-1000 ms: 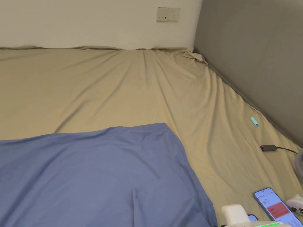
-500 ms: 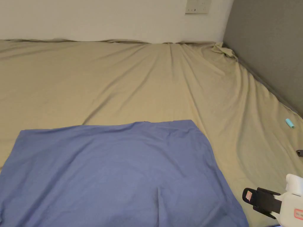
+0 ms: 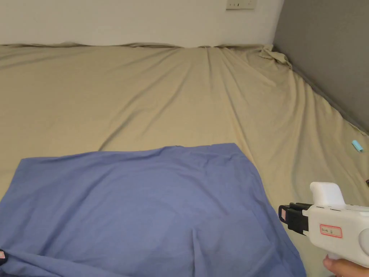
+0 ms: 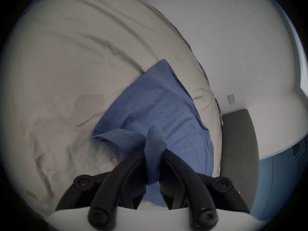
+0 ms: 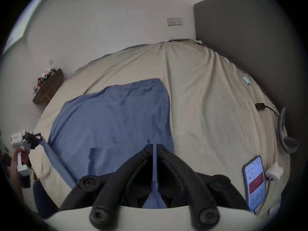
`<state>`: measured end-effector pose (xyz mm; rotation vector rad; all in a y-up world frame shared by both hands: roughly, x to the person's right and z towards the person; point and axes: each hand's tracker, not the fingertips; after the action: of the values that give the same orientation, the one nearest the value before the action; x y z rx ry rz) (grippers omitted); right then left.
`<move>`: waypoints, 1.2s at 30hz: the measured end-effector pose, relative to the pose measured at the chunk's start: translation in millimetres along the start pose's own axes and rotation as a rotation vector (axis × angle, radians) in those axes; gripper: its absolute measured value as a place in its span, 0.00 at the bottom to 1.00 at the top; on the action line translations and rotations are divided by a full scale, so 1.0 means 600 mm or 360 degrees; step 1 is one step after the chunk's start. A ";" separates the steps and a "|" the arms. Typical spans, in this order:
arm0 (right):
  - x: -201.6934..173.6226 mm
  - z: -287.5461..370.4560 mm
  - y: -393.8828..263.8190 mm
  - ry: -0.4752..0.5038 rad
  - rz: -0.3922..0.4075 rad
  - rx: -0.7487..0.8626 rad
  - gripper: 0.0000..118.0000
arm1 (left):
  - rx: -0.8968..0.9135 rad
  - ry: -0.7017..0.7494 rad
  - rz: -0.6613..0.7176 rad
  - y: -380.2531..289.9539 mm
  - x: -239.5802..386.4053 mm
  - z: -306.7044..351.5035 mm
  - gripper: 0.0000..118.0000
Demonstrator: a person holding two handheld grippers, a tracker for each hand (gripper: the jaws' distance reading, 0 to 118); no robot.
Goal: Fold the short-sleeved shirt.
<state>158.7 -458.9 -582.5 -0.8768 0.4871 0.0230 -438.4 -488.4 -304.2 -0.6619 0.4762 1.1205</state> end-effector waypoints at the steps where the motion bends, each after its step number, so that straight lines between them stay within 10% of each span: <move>1: 0.006 0.006 -0.014 0.0060 0.0005 -0.0038 0.05 | 0.0002 -0.0007 -0.0037 -0.002 0.004 0.003 0.10; 4: 0.024 0.014 -0.058 0.0098 0.0115 -0.0232 0.19 | 0.0007 0.0018 -0.0098 -0.006 0.001 0.010 0.10; 6: 0.038 0.005 -0.093 0.0039 0.0172 -0.0440 0.85 | 0.0012 0.0031 -0.0108 -0.009 -0.003 0.013 0.10; 7: 0.042 0.009 -0.113 0.0002 0.0186 -0.0495 1.00 | 0.0010 0.0028 -0.0109 -0.010 -0.004 0.014 0.10; 12: 0.047 0.004 -0.159 0.0053 0.0105 -0.0704 0.95 | 0.0019 0.0033 -0.0122 -0.016 -0.005 0.012 0.10; 16: 0.016 0.003 -0.166 -0.0137 0.0288 -0.0658 0.56 | 0.0002 0.0034 -0.0115 -0.033 0.009 0.015 0.10; 19: 0.011 0.021 -0.158 -0.0024 0.0149 -0.0594 0.11 | 0.0000 0.0054 -0.0136 -0.032 0.004 0.017 0.10; 23: 0.014 0.032 -0.144 0.0006 0.0130 -0.0530 0.07 | 0.0002 0.0027 -0.0082 -0.026 -0.007 0.018 0.10; 28: 0.026 0.033 -0.080 0.0163 -0.0190 -0.0339 0.06 | 0.0000 0.0005 -0.0052 -0.017 -0.004 0.013 0.10; 36: 0.003 -0.042 0.057 0.0120 -0.0125 -0.0152 0.06 | 0.0068 -0.0048 -0.0004 0.037 0.021 -0.001 0.10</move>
<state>142.9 -455.5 -621.9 -0.9928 0.5253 -0.0591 -454.5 -474.3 -318.2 -0.6077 0.4721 1.1138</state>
